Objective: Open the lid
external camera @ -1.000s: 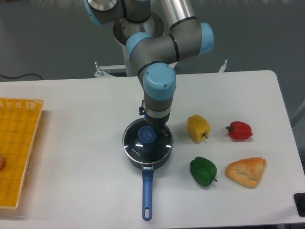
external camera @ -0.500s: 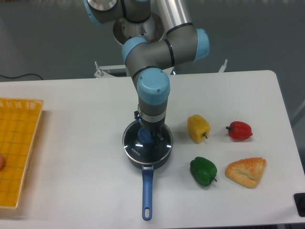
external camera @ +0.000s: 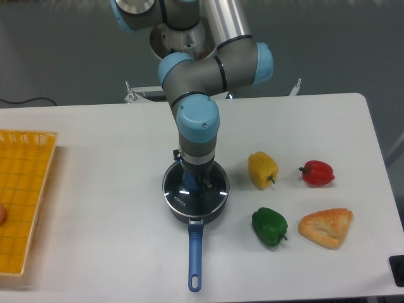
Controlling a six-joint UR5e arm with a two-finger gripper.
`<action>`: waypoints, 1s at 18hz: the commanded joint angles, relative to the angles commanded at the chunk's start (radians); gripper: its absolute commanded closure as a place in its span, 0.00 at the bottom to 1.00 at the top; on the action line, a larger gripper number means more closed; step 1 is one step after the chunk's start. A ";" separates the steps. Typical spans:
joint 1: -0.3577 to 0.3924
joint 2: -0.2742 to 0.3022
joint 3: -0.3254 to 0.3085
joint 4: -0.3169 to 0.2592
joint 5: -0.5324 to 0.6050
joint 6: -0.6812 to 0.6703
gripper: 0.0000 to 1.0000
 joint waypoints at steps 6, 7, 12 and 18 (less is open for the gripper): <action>-0.009 0.000 0.000 0.000 0.000 0.000 0.18; -0.009 0.000 0.000 0.000 0.000 0.000 0.19; -0.009 0.000 0.002 0.000 0.000 -0.011 0.28; -0.009 0.002 0.008 0.000 0.003 -0.012 0.33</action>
